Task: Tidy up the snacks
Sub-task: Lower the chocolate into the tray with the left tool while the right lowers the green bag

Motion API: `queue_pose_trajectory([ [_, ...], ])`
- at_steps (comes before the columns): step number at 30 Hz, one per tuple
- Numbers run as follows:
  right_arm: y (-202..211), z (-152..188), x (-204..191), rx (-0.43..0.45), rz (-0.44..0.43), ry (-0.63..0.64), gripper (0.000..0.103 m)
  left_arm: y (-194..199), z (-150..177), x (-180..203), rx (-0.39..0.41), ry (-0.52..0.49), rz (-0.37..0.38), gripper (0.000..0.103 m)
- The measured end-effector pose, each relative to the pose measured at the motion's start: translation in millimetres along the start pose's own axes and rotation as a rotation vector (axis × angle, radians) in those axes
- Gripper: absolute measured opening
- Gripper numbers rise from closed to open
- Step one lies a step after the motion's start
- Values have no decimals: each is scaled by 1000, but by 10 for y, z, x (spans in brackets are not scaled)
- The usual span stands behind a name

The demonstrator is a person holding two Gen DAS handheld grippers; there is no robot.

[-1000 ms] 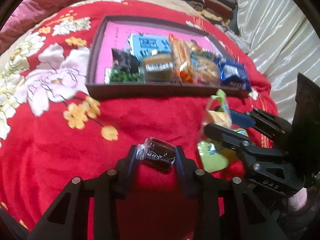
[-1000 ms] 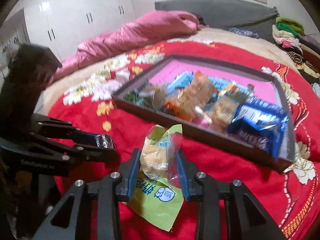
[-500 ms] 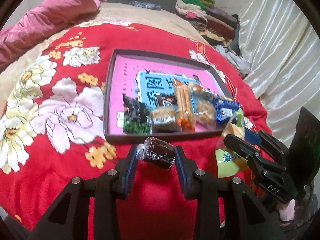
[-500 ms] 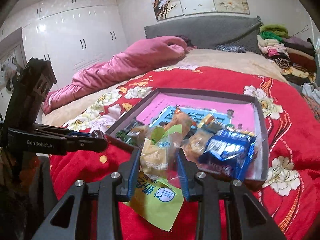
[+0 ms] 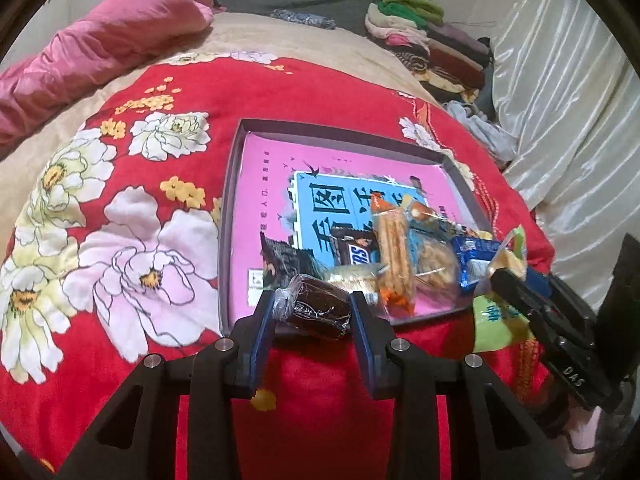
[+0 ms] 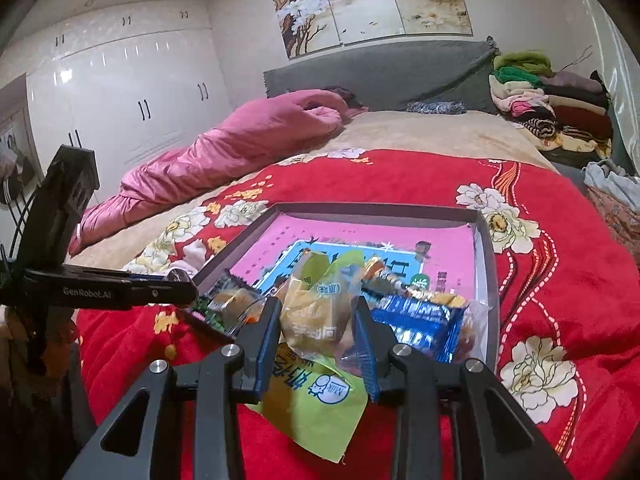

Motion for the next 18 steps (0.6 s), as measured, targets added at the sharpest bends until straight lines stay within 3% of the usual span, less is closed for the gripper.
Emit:
queue_pose_trajectory([
  [18, -317, -109, 16, -4, 0, 11, 36, -249, -98, 12, -9, -6, -31, 38],
])
Point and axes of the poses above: each gripper's, at about its wrist camera, not at the fingertips, and y roughly against the way its jaws point, x to its right, z to its underside, the point moved 5 cm from there along -y, roughly the way its jaws point, and after that the axes turned 3 degrees about y, right-handed, at the moved point
